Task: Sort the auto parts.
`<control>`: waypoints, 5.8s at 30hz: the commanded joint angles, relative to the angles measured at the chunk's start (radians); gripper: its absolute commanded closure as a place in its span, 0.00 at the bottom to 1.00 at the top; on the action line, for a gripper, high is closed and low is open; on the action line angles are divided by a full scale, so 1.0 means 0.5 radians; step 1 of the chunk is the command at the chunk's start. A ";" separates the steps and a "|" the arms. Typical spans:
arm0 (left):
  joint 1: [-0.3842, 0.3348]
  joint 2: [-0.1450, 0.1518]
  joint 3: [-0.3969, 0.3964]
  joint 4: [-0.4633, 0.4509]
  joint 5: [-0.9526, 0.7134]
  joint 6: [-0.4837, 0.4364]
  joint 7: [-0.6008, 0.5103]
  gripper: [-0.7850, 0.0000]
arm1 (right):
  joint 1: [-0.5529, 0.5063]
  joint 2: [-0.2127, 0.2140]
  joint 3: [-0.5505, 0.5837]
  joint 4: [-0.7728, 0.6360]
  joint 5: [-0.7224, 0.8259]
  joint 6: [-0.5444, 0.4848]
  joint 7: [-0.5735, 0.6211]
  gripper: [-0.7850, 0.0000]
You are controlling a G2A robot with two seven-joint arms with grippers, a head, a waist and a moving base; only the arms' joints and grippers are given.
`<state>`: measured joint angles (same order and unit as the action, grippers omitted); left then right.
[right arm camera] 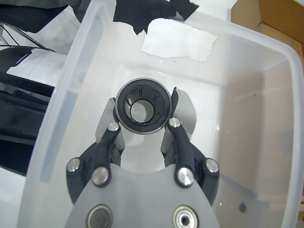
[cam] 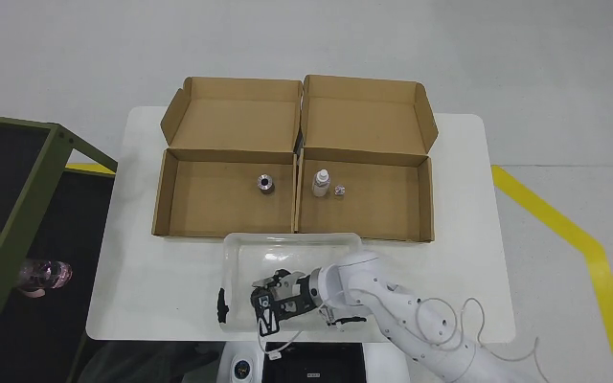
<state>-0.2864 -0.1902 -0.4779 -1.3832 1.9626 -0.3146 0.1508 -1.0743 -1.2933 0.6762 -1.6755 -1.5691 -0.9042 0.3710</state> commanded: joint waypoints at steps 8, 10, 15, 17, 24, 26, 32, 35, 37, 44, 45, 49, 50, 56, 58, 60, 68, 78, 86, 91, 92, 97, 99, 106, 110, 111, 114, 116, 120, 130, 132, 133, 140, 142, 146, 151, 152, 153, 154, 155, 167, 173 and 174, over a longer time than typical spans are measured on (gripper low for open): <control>0.000 0.000 0.000 0.000 0.000 0.000 0.000 0.00 | 0.030 -0.003 0.020 -0.021 0.069 0.024 -0.084 1.00; 0.000 0.000 0.000 0.000 0.000 0.000 0.000 0.00 | 0.024 0.003 0.037 -0.052 0.076 0.019 -0.094 1.00; 0.000 0.000 0.000 0.000 0.000 0.000 0.000 0.00 | 0.002 0.023 0.095 -0.145 0.091 0.010 -0.117 1.00; 0.000 0.000 0.000 0.000 0.000 0.000 0.000 0.00 | -0.004 0.030 0.115 -0.173 0.094 0.002 -0.120 1.00; 0.000 0.000 0.000 0.000 0.000 0.000 0.000 0.00 | -0.006 0.048 0.176 -0.277 0.107 0.006 -0.143 1.00; 0.000 0.000 0.000 0.000 0.000 0.000 0.000 0.00 | -0.002 0.051 0.188 -0.306 0.110 0.007 -0.149 1.00; 0.000 0.000 0.000 0.000 0.000 0.000 0.000 0.00 | 0.023 0.057 0.225 -0.375 0.119 0.025 -0.162 1.00; 0.000 0.000 0.000 0.000 0.000 0.000 0.000 0.00 | 0.043 0.059 0.245 -0.393 0.123 0.037 -0.169 1.00; 0.000 0.000 0.000 0.000 0.000 0.000 0.000 0.00 | 0.056 0.059 0.256 -0.402 0.127 0.048 -0.174 1.00; 0.000 0.000 0.000 0.000 0.000 0.000 0.000 0.00 | 0.109 0.057 0.301 -0.433 0.150 0.106 -0.207 1.00; 0.000 0.000 0.000 0.000 0.000 0.000 0.000 0.00 | 0.118 0.057 0.307 -0.435 0.154 0.115 -0.211 1.00; 0.000 0.000 0.000 0.000 0.000 0.000 0.000 0.00 | 0.161 0.053 0.329 -0.429 0.173 0.139 -0.218 1.00; 0.000 0.000 0.000 0.000 0.000 0.000 0.000 0.00 | 0.172 0.052 0.334 -0.426 0.180 0.146 -0.221 1.00; 0.000 0.000 0.000 0.000 0.000 0.000 0.000 0.00 | 0.231 0.048 0.364 -0.391 0.204 0.177 -0.225 1.00; 0.000 0.000 0.000 0.000 0.000 0.000 0.000 0.00 | 0.248 0.046 0.375 -0.372 0.210 0.189 -0.224 1.00; 0.000 0.000 0.000 0.000 0.000 0.000 0.000 0.00 | 0.265 0.045 0.382 -0.355 0.220 0.197 -0.230 1.00; 0.000 0.000 0.000 0.000 0.000 0.000 0.000 0.00 | 0.323 0.033 0.372 -0.282 0.241 0.233 -0.237 1.00; 0.000 0.000 0.000 0.000 0.000 0.000 0.000 0.00 | 0.439 0.002 0.332 -0.076 0.316 0.283 -0.249 1.00; 0.000 0.000 0.000 0.000 0.000 0.000 0.000 0.00 | 0.541 -0.034 0.279 0.120 0.408 0.329 -0.213 1.00; 0.000 0.000 0.000 0.000 0.000 0.000 0.000 0.00 | 0.626 -0.067 0.222 0.272 0.471 0.348 -0.185 1.00; 0.000 0.000 0.000 0.000 0.000 0.000 0.000 0.00 | 0.645 -0.075 0.208 0.304 0.483 0.347 -0.179 1.00; 0.000 0.000 0.000 0.000 0.000 0.000 0.000 0.00 | 0.722 -0.115 0.132 0.457 0.538 0.356 -0.159 1.00; 0.000 0.000 0.000 0.000 0.000 0.000 0.000 0.00 | 0.748 -0.132 0.099 0.520 0.559 0.357 -0.155 1.00; 0.000 0.000 0.000 0.000 0.000 0.000 0.000 0.00 | 0.819 -0.190 -0.005 0.725 0.607 0.362 -0.162 1.00; 0.000 0.000 0.000 0.000 0.000 0.000 0.000 0.00 | 0.849 -0.221 -0.056 0.836 0.624 0.346 -0.171 1.00; 0.000 0.000 0.000 0.000 0.000 0.000 0.000 0.00 | 0.858 -0.229 -0.070 0.860 0.621 0.347 -0.175 1.00; 0.000 0.000 0.000 0.000 0.000 0.000 0.000 0.00 | 0.879 -0.254 -0.106 0.940 0.611 0.357 -0.203 1.00; 0.000 0.000 0.000 0.000 0.000 0.000 0.000 0.00 | 0.892 -0.270 -0.125 0.993 0.608 0.369 -0.224 1.00; 0.000 0.000 0.000 0.000 0.000 0.000 0.000 0.00 | 0.906 -0.298 -0.153 1.087 0.596 0.401 -0.266 0.87; 0.000 0.000 0.000 0.000 0.000 0.000 0.000 0.00 | 0.937 -0.341 -0.174 1.197 0.572 0.401 -0.304 0.56; 0.000 0.000 0.000 0.000 0.000 0.000 0.000 0.00 | 0.940 -0.345 -0.169 1.196 0.567 0.395 -0.307 0.51; 0.000 0.000 0.000 0.000 0.000 0.000 0.000 0.00 | 0.940 -0.345 -0.166 1.193 0.564 0.394 -0.309 0.50; 0.000 0.000 0.000 0.000 0.000 0.000 0.000 0.00 | 0.930 -0.336 -0.105 1.102 0.528 0.402 -0.358 0.51; 0.000 0.000 0.000 0.000 0.000 0.000 0.000 0.00 | 0.920 -0.329 -0.081 1.043 0.520 0.398 -0.373 0.50; 0.000 0.000 0.000 0.000 0.000 0.000 0.000 0.00 | 0.894 -0.308 -0.021 0.915 0.492 0.380 -0.381 0.40; 0.000 0.000 0.000 0.000 0.000 0.000 0.000 0.00 | 0.831 -0.268 0.080 0.729 0.453 0.356 -0.371 0.35; 0.000 0.000 0.000 0.000 0.000 0.000 0.000 0.00 | 0.814 -0.260 0.103 0.689 0.450 0.348 -0.369 0.36; 0.000 0.000 0.000 0.000 0.000 0.000 0.000 0.00 | 0.797 -0.251 0.125 0.650 0.442 0.341 -0.362 0.35; 0.000 0.000 0.000 0.000 0.000 0.000 0.000 0.00 | 0.780 -0.242 0.148 0.610 0.435 0.337 -0.355 0.35; 0.000 0.000 0.000 0.000 0.000 0.000 0.000 0.00 | 0.758 -0.233 0.171 0.569 0.435 0.332 -0.353 0.35; 0.000 0.000 0.000 0.000 0.000 0.000 0.000 0.00 | 0.399 -0.110 0.495 0.071 0.423 0.232 -0.245 0.28; 0.000 0.000 0.000 0.000 0.000 0.000 0.000 0.00 | 0.149 -0.037 0.716 -0.216 0.362 0.176 -0.246 0.19; 0.000 0.000 0.000 0.000 0.000 0.000 0.000 0.00 | 0.110 -0.027 0.752 -0.257 0.359 0.170 -0.249 0.17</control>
<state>-0.2864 -0.1902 -0.4779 -1.3832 1.9626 -0.3146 0.1508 -0.9979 -1.3124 1.0310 -1.7796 -1.3870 -0.8150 0.2474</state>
